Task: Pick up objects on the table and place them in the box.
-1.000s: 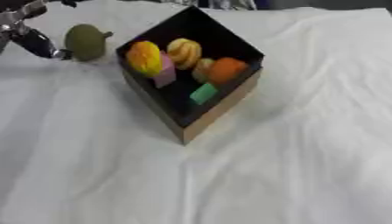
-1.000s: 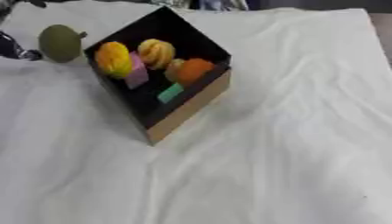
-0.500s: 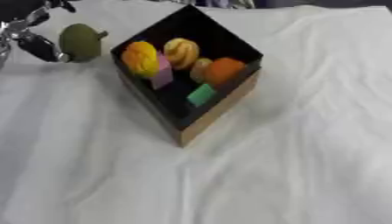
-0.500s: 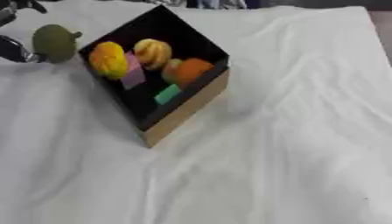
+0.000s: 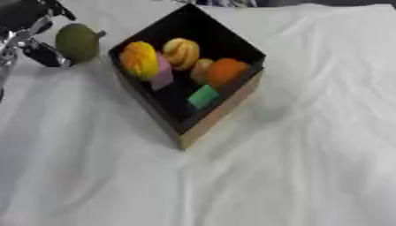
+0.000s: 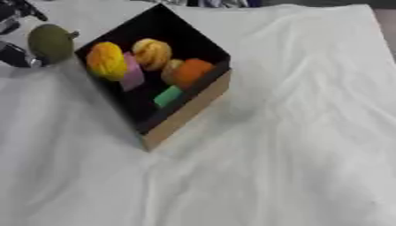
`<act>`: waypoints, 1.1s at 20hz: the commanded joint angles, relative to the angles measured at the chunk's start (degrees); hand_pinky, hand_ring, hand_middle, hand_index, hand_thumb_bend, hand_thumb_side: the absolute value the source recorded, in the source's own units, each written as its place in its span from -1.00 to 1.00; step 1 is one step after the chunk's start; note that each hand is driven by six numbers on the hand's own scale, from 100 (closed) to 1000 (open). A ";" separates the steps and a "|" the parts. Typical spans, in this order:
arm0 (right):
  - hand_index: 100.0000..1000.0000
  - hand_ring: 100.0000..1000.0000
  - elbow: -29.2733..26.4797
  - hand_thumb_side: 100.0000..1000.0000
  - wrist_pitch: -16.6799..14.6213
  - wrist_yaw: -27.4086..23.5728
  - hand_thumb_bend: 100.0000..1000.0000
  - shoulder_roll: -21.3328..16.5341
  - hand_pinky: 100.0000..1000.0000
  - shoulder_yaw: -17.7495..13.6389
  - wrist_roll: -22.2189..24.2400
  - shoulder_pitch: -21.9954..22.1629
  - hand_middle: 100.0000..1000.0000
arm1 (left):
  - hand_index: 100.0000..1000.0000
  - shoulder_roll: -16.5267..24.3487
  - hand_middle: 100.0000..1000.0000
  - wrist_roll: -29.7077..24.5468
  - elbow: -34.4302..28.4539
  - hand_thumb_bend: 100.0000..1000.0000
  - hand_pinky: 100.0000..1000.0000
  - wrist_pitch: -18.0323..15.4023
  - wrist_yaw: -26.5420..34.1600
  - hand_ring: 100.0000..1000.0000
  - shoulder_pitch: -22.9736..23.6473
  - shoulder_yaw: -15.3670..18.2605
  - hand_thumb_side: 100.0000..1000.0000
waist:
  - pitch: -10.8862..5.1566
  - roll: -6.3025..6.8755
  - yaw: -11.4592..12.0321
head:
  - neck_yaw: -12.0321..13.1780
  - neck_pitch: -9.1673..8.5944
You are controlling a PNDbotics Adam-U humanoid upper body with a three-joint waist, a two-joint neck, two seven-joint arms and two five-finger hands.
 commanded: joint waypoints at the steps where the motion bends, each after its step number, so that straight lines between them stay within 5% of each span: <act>1: 0.46 0.71 -0.83 0.03 -0.06 0.42 -1.00 -1.12 0.75 -0.57 0.08 -0.75 0.26 | 0.59 1.18 0.53 1.86 0.70 0.04 0.54 0.81 -1.48 0.72 -1.55 1.46 -1.00 | -0.16 -0.57 -0.31 | 0.45 -1.15; 9: 0.46 0.72 -0.83 0.06 -0.24 0.85 -1.00 -0.96 0.76 -0.47 0.21 -1.10 0.26 | 0.57 1.04 0.51 2.81 3.06 -0.19 0.53 1.78 -2.47 0.71 -2.25 2.28 -1.00 | 1.32 -0.83 -0.81 | 1.26 -2.34; 15: 0.46 0.72 -0.83 0.09 -0.12 1.00 -1.00 -0.76 0.76 -0.42 0.37 -0.97 0.26 | 0.17 0.94 0.25 2.68 3.34 -0.72 0.40 1.78 -3.51 0.50 -2.32 2.39 -1.00 | 1.76 -0.92 -0.72 | 1.42 -2.36; 17: 0.46 0.72 -0.83 0.10 0.00 0.95 -1.00 -0.68 0.76 -0.44 0.36 -0.83 0.26 | 0.03 0.98 0.14 3.79 2.85 -0.74 0.35 1.67 -3.38 0.38 -2.30 2.27 -1.00 | 1.69 -0.92 -0.57 | 1.39 -2.13; 22: 0.46 0.72 -0.83 0.08 0.17 0.76 -1.00 -0.65 0.76 -0.45 0.50 -0.39 0.26 | 0.04 1.39 0.09 4.92 1.09 -0.68 0.32 0.94 -0.75 0.31 -2.10 1.54 -1.00 | 0.82 -0.91 -0.12 | 1.13 -1.22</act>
